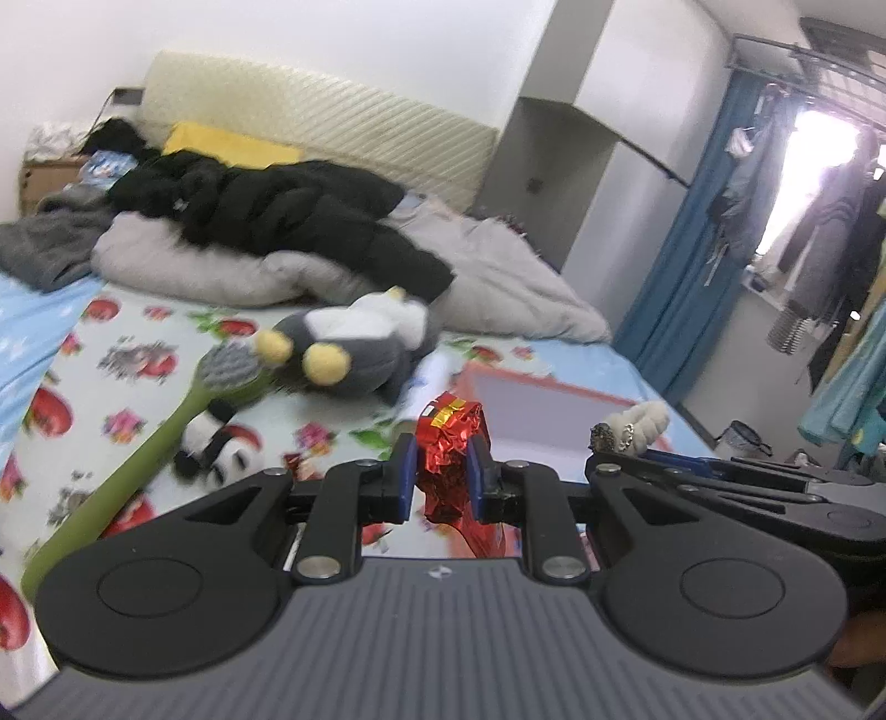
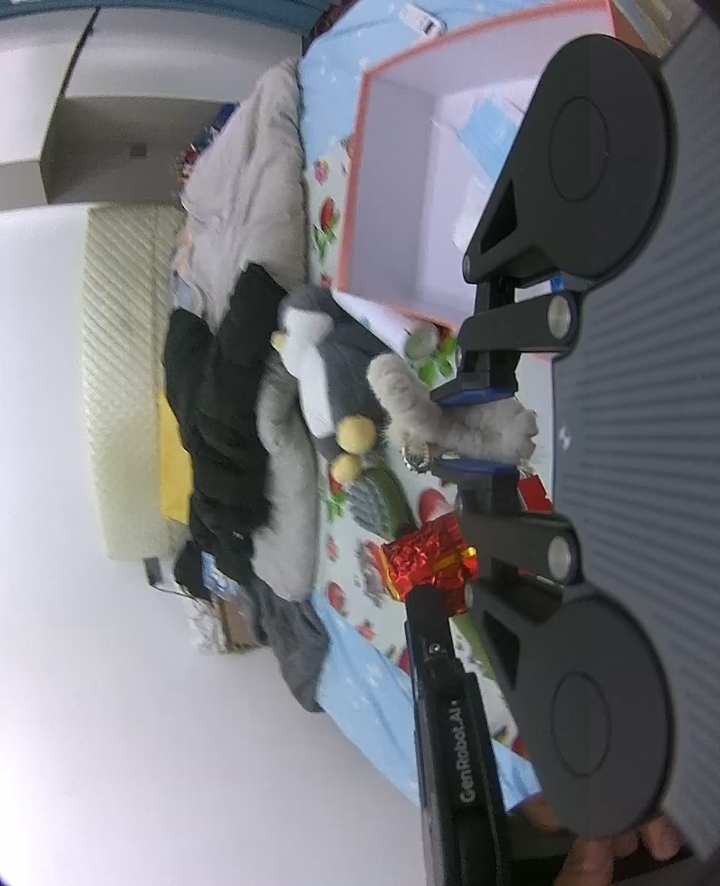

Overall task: Organize soft objects
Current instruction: 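Lift and carry the red packet and white ring with both tools over the box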

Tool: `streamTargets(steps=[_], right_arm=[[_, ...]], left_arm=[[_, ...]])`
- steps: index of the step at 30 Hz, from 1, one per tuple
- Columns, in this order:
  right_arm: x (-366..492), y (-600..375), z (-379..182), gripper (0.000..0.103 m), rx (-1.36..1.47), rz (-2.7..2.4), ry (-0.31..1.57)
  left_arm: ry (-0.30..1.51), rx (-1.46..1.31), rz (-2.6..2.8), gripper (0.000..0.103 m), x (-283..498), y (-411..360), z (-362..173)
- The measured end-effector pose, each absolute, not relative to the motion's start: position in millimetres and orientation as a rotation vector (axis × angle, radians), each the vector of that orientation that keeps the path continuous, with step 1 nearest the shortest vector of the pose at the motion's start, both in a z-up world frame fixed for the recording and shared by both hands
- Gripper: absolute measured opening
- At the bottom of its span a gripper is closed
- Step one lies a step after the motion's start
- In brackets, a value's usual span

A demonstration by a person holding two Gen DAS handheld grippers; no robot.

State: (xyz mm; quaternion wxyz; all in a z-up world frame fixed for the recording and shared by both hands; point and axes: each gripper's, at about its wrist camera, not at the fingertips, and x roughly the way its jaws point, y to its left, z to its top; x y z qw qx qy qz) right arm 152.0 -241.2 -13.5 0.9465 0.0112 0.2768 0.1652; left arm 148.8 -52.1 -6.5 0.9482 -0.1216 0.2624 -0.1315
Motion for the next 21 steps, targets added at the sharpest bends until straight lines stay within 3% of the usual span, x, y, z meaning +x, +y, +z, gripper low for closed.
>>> streamTargets(steps=[12,21], right_arm=[[155.7,-304.0,28.3,0.024,0.043,0.234,0.492],[182.9,-365.5,7.3,0.024,0.089,0.122,0.566]], left_arm=[[0.504,-0.220,-0.394,0.022,178.5,-137.6,32.6],[0.616,-0.182,-0.461,0.022,241.3,-208.0,-3.1]])
